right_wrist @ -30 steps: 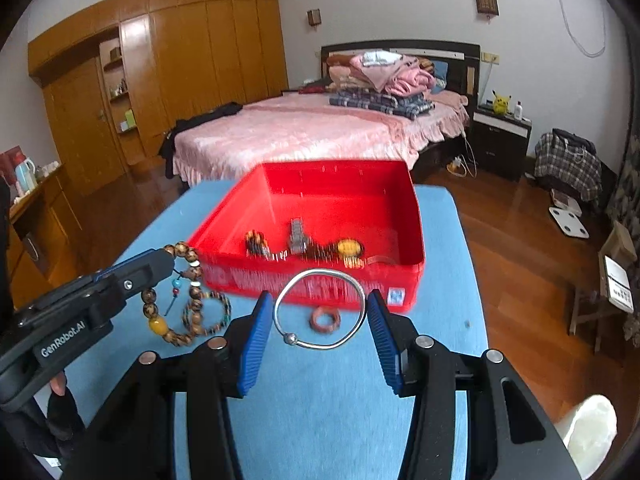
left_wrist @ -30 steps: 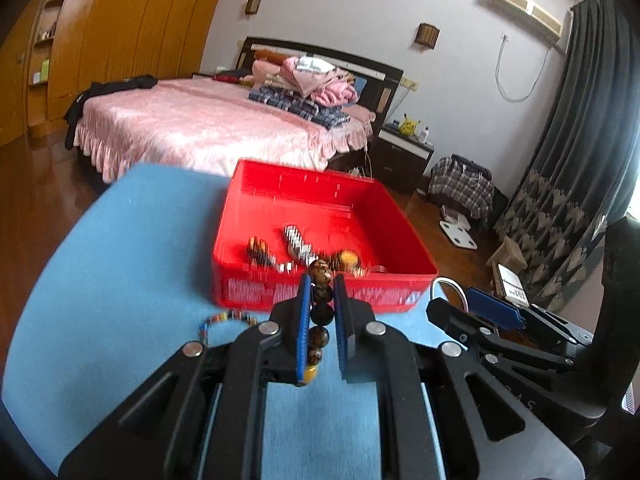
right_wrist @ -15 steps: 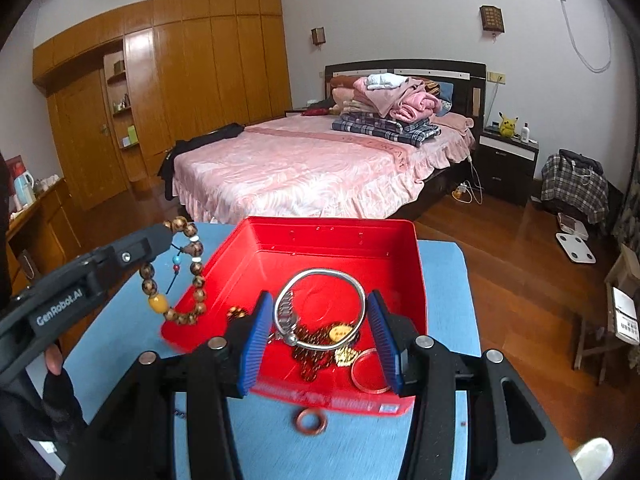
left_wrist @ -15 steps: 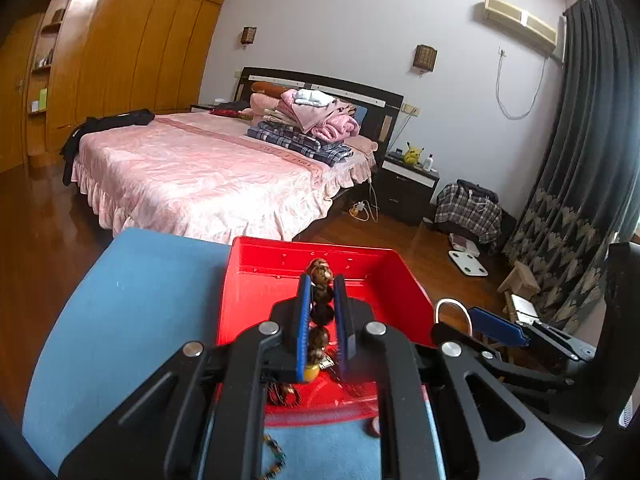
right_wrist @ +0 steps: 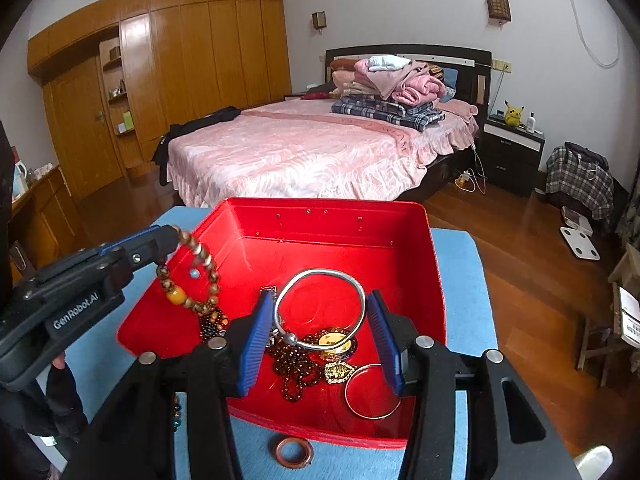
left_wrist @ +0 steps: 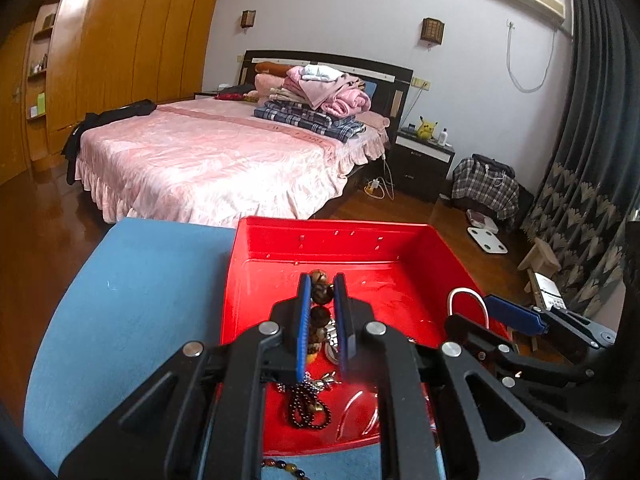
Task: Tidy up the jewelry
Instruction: 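Carry bead bracelet and bangle into the red tin box and open both grippers, then withdraw both tools from the red tin box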
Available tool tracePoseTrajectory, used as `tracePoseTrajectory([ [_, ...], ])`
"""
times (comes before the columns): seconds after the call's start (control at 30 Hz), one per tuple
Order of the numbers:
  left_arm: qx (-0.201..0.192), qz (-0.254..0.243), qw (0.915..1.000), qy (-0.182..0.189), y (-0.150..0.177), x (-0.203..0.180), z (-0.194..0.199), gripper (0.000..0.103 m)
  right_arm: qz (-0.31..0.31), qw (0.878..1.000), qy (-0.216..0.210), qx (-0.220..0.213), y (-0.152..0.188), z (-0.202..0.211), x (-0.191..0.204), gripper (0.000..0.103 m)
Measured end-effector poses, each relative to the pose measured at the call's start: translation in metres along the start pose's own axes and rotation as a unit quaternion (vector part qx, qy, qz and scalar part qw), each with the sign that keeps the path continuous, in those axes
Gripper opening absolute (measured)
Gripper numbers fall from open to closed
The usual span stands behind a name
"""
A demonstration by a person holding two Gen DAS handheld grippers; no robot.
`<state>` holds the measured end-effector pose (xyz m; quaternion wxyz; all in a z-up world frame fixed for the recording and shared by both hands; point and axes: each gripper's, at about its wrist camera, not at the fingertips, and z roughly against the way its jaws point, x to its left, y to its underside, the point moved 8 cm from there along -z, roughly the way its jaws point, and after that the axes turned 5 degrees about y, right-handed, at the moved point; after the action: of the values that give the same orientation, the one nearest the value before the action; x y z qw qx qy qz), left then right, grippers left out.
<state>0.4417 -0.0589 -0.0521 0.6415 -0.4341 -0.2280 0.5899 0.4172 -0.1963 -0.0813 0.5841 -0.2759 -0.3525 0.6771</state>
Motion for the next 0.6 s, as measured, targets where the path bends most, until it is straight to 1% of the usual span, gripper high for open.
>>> tracePoseTrajectory([
  [0.07,0.005,-0.001,1.0000,-0.003,0.002,0.003,-0.005,0.011,0.001,1.000,0.009,0.001,0.000,-0.003,-0.003,0.049],
  [0.1,0.010,-0.002,0.9999,-0.005,0.004,0.005,-0.007,0.012,0.002,1.000,0.019,0.002,0.000,-0.004,-0.005,0.053],
  [0.13,0.013,-0.002,0.9999,-0.007,0.005,0.008,-0.008,0.017,0.002,1.000,0.021,0.002,0.001,-0.005,-0.006,0.059],
  [0.17,0.014,-0.001,0.9999,-0.009,0.005,0.010,-0.009,0.030,0.002,1.000,0.023,-0.002,0.001,-0.003,-0.007,0.066],
  [0.23,0.007,0.004,0.9998,-0.018,0.006,0.016,-0.003,0.050,0.006,0.999,0.039,-0.012,0.001,0.003,-0.010,0.070],
  [0.3,0.003,0.004,0.9998,-0.020,0.006,0.018,0.003,0.053,0.002,0.999,0.040,-0.020,0.002,0.010,-0.011,0.082],
  [0.37,0.001,-0.001,0.9997,-0.026,0.008,0.020,0.011,0.065,-0.004,0.999,0.043,-0.034,0.005,0.022,-0.012,0.088],
  [0.4,0.000,-0.003,0.9995,-0.030,0.010,0.021,0.017,0.067,-0.005,0.998,0.044,-0.037,0.006,0.025,-0.012,0.091],
  [0.47,0.000,-0.002,0.9995,-0.033,0.015,0.021,0.028,0.076,-0.014,0.998,0.048,-0.042,0.012,0.036,-0.013,0.094],
  [0.53,-0.002,0.002,0.9992,-0.040,0.022,0.023,0.044,0.083,-0.021,0.998,0.041,-0.043,0.018,0.043,-0.011,0.095],
  [0.6,-0.001,0.001,0.9992,-0.040,0.029,0.022,0.057,0.085,-0.026,0.998,0.037,-0.042,0.028,0.054,-0.007,0.095],
])
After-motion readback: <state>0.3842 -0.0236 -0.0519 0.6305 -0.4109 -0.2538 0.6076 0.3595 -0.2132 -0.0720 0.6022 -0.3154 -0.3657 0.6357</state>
